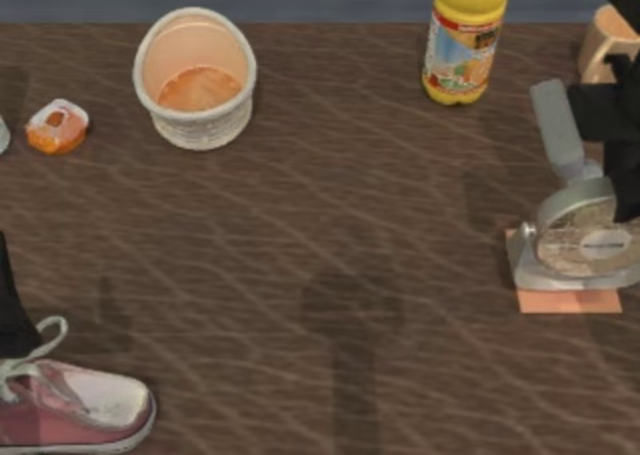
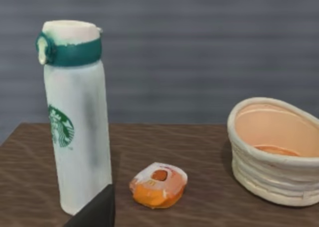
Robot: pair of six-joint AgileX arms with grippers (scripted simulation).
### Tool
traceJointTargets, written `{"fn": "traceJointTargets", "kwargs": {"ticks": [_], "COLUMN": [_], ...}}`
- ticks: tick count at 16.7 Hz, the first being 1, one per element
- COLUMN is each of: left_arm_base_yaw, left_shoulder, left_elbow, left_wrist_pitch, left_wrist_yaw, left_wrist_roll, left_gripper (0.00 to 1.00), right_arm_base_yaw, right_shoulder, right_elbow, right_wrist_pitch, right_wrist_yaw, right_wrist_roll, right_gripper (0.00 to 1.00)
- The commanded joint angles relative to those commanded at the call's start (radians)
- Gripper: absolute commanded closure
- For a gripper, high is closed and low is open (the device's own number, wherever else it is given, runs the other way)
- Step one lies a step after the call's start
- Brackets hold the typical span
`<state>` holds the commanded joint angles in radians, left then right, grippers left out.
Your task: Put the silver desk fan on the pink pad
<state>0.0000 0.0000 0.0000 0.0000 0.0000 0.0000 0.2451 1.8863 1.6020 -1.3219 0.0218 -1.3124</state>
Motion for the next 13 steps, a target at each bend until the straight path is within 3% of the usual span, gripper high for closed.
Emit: {"fn": "traceJointTargets", "kwargs": {"ticks": [2, 13], "left_arm_base_yaw": [0.0, 0.0], "left_shoulder": [0.0, 0.0], "left_elbow": [0.0, 0.0], "left_wrist_pitch": [0.0, 0.0], "left_wrist_yaw": [0.0, 0.0], "left_wrist_roll": [0.0, 0.0], "left_gripper": [0.0, 0.0], "right_arm_base_yaw": [0.0, 0.0], "right_shoulder": [0.0, 0.0], "right_elbow": [0.0, 0.0], "right_wrist_pitch": [0.0, 0.0], "right_wrist_yaw": [0.0, 0.0], "right_wrist_roll": [0.0, 0.0], "right_gripper": [1.0, 0.17]}}
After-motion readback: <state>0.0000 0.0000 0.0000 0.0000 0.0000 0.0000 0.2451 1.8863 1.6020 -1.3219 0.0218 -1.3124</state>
